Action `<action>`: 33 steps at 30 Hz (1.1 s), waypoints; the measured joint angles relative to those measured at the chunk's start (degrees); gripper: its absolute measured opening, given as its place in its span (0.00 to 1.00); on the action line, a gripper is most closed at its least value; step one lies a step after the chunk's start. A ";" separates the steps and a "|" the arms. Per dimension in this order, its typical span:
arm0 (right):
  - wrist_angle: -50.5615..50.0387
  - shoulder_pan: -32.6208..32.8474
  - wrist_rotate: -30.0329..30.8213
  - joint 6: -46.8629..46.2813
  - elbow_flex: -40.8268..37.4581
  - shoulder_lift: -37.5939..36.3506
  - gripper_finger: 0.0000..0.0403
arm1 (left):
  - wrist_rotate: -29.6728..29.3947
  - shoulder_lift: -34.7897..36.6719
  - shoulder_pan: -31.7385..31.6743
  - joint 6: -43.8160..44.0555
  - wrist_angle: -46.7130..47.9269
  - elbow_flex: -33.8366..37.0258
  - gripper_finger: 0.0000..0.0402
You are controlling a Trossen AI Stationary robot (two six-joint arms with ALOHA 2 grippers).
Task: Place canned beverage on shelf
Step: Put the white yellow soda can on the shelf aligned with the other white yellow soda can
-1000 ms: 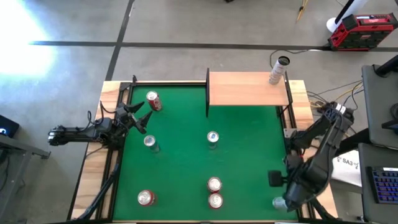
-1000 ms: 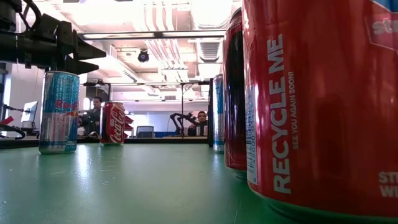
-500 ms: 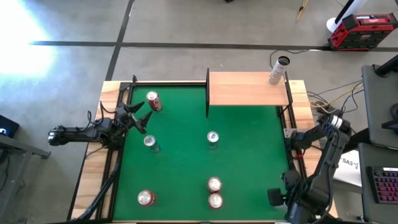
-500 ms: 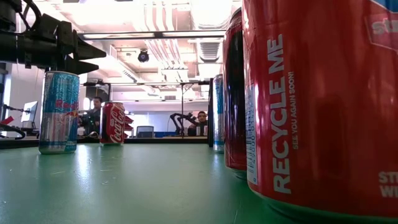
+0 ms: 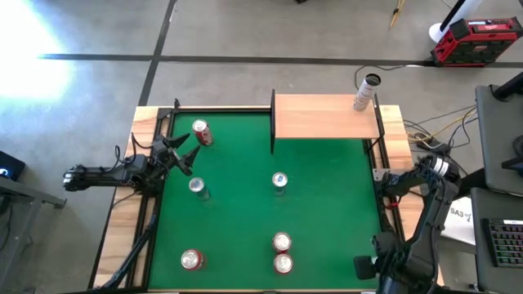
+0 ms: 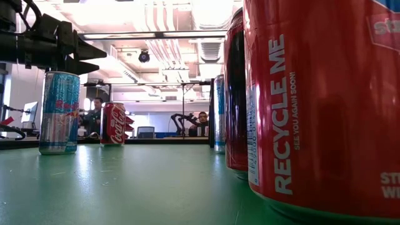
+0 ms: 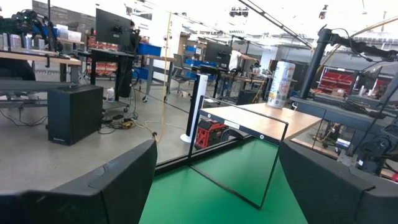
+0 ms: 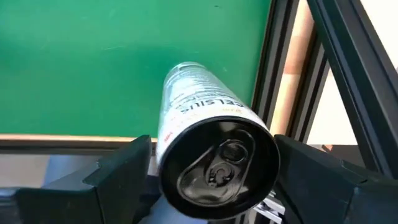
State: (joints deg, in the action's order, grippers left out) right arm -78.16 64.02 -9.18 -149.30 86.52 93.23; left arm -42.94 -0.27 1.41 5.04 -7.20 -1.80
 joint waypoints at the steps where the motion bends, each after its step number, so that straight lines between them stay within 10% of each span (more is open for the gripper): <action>1: 0.47 0.47 0.05 -1.13 0.00 0.29 0.81 | 0.01 -0.01 0.00 0.00 0.01 0.00 0.81; 33: 0.54 -0.75 -0.20 -7.65 -0.04 -0.38 0.61 | 0.01 0.00 0.00 0.00 0.01 0.00 0.81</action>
State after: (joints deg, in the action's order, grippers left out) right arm -77.62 63.27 -9.37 -156.95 86.48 92.85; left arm -42.93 -0.27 1.41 5.04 -7.19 -1.80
